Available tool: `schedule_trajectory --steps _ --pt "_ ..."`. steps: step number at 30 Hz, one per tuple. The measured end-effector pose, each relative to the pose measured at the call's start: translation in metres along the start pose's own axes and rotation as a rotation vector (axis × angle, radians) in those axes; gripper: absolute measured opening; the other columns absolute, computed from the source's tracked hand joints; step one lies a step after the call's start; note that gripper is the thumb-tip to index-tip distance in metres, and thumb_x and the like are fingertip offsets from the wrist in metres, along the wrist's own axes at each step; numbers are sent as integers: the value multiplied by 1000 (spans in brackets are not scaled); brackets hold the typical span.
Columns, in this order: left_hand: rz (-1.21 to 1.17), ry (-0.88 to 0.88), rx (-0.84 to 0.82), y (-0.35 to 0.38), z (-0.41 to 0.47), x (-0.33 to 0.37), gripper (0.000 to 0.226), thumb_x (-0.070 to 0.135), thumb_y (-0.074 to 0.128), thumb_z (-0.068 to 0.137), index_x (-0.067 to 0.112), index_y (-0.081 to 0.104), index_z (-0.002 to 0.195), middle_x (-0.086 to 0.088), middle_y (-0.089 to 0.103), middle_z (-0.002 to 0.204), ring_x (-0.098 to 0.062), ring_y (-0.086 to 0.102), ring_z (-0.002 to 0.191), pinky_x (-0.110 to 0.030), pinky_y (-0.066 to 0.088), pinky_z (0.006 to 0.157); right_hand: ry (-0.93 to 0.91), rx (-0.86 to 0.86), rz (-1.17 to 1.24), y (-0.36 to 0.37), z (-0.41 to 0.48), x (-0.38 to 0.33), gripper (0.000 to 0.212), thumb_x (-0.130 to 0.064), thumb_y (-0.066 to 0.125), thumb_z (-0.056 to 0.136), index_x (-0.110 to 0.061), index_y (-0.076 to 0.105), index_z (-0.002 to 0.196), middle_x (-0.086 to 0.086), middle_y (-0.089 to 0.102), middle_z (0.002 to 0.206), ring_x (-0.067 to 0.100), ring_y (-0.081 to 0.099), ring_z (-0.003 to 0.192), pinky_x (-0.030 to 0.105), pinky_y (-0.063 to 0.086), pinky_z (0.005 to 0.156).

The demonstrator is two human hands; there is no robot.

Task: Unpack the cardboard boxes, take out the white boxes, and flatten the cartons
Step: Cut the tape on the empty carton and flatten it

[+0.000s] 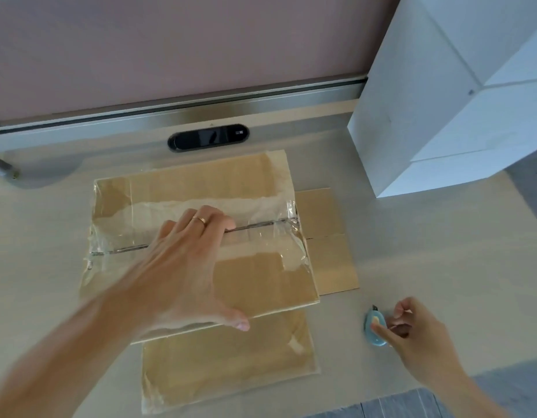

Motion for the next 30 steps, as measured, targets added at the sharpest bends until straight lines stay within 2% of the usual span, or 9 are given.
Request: schedule_trajectory --steps 5,11,14,16,19,22,25,28,30 --pt "67 -22 -48 -1 12 -1 128 111 49 26 30 36 125 18 31 116 -8 35 103 -29 38 91 -93 51 -94 -5 5 3 46 -21 95 71 -19 50 78 -16 72 72 5 68 58 21 52 55" --pt "48 -1 -13 -8 10 2 117 108 54 28 31 33 114 16 40 111 -10 41 98 -34 43 89 -128 80 -109 -11 5 -3 43 -21 96 70 -20 54 78 -6 69 69 6 67 61 28 52 57" --pt "7 -40 -13 -17 12 4 105 99 67 32 35 26 104 21 38 100 -3 39 86 -29 35 79 -153 147 -144 -21 1 -18 40 -35 92 73 -24 55 82 -8 67 80 9 65 68 29 47 59" --pt "41 -34 -16 -24 13 13 98 89 77 41 35 23 101 21 42 97 -3 43 83 -28 33 75 -176 195 -84 -29 -5 -39 33 -45 84 79 -30 55 83 -9 66 78 10 63 69 30 46 60" --pt "68 11 61 -44 -2 31 71 78 76 66 39 27 99 16 54 81 -9 55 73 -28 37 64 -247 197 148 -35 -14 -92 13 -47 65 94 -41 58 84 -14 68 82 7 64 71 16 47 60" --pt "-166 21 23 -63 -26 33 52 90 53 76 38 50 84 14 59 62 -3 57 58 -18 36 48 -368 9 329 -28 -20 -169 29 -48 49 104 -33 66 87 -9 73 86 8 68 77 23 54 69" --pt "-762 -121 -261 -53 -44 17 53 69 42 100 28 68 78 16 74 74 -3 71 63 -16 50 50 -423 -418 483 2 -31 -244 35 -48 50 97 -20 71 95 -2 74 95 13 69 84 23 55 72" --pt "-764 -305 -404 -21 -58 -22 28 39 48 107 27 70 94 2 77 94 -21 78 72 -31 60 53 -505 -691 135 43 -49 -278 22 -47 59 97 -32 70 107 -14 74 108 5 70 98 23 55 85" --pt "-603 -376 -349 0 -64 -51 10 32 55 104 30 64 110 7 71 105 -15 76 75 -32 62 60 -655 -627 -254 64 -52 -280 18 -51 59 98 -41 66 113 -26 67 114 -3 64 106 24 50 92"
Point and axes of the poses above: each hand's wrist, its own z-axis towards the middle knuckle, its own y-axis out of the palm, x = y × z, the point moved 8 cm from there along z, towards the middle knuckle
